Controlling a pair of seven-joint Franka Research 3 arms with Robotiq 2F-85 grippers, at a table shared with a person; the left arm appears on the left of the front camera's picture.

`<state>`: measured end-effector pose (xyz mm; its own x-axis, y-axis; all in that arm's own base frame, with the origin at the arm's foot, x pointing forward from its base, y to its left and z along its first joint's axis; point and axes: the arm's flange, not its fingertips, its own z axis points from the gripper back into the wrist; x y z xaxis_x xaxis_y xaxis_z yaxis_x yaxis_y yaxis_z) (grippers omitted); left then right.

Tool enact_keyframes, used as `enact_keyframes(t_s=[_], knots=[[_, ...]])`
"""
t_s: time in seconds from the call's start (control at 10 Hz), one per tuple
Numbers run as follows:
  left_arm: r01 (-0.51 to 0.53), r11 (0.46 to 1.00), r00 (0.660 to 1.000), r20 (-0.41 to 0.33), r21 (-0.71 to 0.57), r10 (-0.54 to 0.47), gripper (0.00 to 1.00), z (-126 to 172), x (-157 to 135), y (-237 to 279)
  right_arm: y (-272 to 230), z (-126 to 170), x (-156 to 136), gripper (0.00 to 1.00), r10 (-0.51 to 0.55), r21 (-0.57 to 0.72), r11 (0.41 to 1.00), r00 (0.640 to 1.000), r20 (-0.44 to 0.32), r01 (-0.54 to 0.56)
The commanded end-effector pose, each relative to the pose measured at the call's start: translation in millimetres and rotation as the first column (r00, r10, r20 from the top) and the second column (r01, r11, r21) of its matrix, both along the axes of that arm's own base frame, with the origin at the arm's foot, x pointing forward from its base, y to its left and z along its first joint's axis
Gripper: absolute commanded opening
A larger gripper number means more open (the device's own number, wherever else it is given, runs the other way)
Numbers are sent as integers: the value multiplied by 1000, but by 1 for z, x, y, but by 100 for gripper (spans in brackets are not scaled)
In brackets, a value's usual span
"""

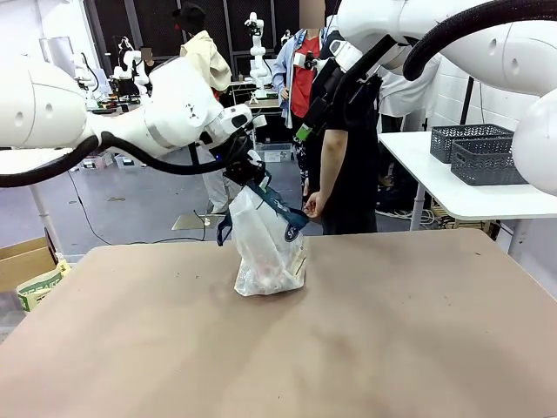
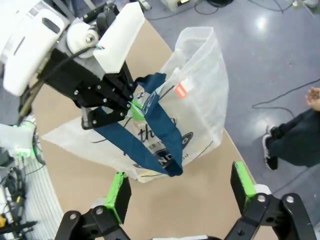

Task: Transfer purchased items from the store into the shopping bag.
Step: Move the Reusable shopping bag to the right side of the table.

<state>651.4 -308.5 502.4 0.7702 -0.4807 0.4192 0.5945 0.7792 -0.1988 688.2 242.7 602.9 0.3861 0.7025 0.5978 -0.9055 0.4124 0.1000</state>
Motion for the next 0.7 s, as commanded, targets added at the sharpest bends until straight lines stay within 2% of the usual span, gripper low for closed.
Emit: enact_keyframes(t_s=[0.0,0.3,0.6], knots=[[-2,995,998,-68,97,9,0,23,17,-18,4,7,7,100,9,-11,1000,1000,-4,-9],[-21,978,997,-70,206,36,0,57,16,-21,4,7,7,100,9,-11,1000,1000,-4,-9],[-85,958,996,-11,274,91,0,74,8,-4,4,7,7,100,9,-11,1000,1000,-4,-9]])
